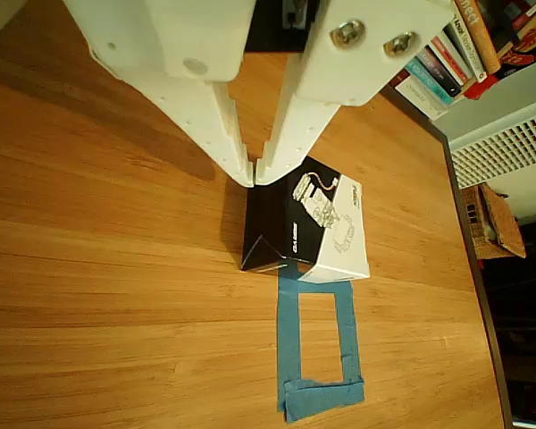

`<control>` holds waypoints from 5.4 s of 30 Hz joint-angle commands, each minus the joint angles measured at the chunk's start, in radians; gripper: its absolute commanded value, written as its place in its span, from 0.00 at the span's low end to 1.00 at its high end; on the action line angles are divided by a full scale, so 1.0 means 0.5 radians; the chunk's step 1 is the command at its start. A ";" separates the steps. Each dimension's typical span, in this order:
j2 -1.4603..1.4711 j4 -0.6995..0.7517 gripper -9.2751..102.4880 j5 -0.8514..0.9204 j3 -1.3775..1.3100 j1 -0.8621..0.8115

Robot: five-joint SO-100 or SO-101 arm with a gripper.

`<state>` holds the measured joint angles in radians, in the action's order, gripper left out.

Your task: Push the box on top of the target

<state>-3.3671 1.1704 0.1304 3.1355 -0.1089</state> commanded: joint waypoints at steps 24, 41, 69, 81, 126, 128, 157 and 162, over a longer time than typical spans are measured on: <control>-0.021 0.000 0.08 0.012 0.172 0.003; -0.021 -0.080 0.08 0.221 -0.012 -0.242; 1.052 -0.107 0.08 0.657 -0.973 -0.466; 1.258 -0.071 0.08 1.623 -1.135 -0.439; 1.525 -0.377 0.08 2.642 -0.644 0.077; 1.549 -0.408 0.08 2.648 -0.650 0.077; 2.310 -0.494 0.08 2.372 -1.138 0.083; 2.479 -0.568 0.08 2.307 -1.212 0.107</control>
<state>-2.1583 0.9081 1.3008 2.5771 -0.0660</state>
